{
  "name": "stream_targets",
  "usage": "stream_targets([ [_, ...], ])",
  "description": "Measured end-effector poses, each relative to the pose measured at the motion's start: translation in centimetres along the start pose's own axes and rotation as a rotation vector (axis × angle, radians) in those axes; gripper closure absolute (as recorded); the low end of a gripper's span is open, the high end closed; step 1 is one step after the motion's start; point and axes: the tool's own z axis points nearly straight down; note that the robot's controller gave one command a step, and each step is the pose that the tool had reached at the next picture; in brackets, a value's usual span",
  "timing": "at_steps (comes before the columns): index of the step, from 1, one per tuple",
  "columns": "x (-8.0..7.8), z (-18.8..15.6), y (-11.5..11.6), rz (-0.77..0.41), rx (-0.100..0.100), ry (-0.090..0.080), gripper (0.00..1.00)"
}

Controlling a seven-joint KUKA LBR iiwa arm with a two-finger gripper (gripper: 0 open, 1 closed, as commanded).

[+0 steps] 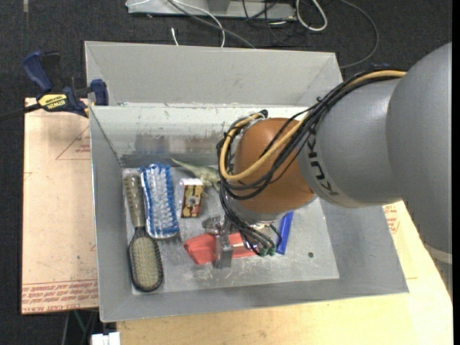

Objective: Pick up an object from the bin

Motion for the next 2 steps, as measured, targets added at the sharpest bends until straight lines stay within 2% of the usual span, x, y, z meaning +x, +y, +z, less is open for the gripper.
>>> stream_targets([
  [1,-0.8,-1.3,-2.2,-0.210,0.005,-0.007,1.00],
  [2,-1.7,-6.7,1.7,0.015,-0.001,-0.005,1.00],
])
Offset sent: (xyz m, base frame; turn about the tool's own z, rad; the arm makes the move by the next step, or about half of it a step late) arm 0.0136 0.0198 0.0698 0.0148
